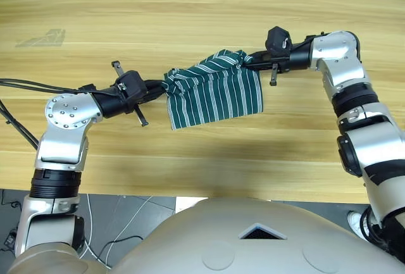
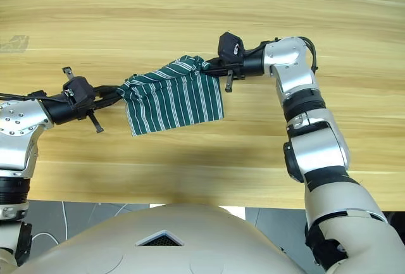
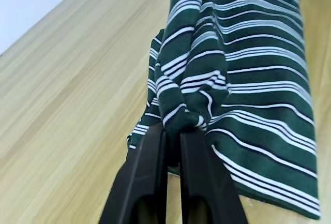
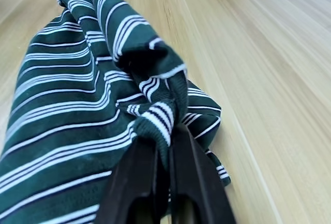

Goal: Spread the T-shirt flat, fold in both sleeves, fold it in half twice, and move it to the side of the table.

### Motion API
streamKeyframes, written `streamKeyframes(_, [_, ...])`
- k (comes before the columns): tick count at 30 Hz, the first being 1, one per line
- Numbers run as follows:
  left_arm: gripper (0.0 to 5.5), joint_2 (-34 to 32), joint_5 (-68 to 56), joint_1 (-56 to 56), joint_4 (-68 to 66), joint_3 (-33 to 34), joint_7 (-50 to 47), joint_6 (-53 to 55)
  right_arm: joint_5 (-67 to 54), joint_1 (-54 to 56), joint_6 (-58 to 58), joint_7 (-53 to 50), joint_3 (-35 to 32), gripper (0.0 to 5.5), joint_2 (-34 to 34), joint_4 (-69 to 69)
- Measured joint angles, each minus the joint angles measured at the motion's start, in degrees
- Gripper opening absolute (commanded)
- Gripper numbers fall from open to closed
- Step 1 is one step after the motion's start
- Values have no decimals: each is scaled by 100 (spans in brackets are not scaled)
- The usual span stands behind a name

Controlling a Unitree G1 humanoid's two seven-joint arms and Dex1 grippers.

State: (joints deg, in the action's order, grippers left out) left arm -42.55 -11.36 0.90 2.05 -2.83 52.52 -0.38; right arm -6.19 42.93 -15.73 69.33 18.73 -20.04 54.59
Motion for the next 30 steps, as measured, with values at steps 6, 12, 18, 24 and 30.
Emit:
streamKeyframes(6, [128,190,58,-179,-417,111,-373,66,92,69,-275,-371,-383,188,99,353])
streamKeyframes(12, [228,510,129,-513,-919,287,-913,86,204,121,-448,-478,-648,301,139,542])
streamKeyframes(18, [337,944,612,-631,-1515,449,-2006,-167,185,-138,-798,-579,-828,408,443,250])
streamKeyframes(24, [379,1620,384,-894,-705,1845,-4058,-291,1050,-475,-1674,-1581,-117,408,1321,-646])
streamKeyframes(30, [379,2335,177,-512,749,1746,-4421,-78,3596,415,-1998,-4415,1379,408,1619,941])
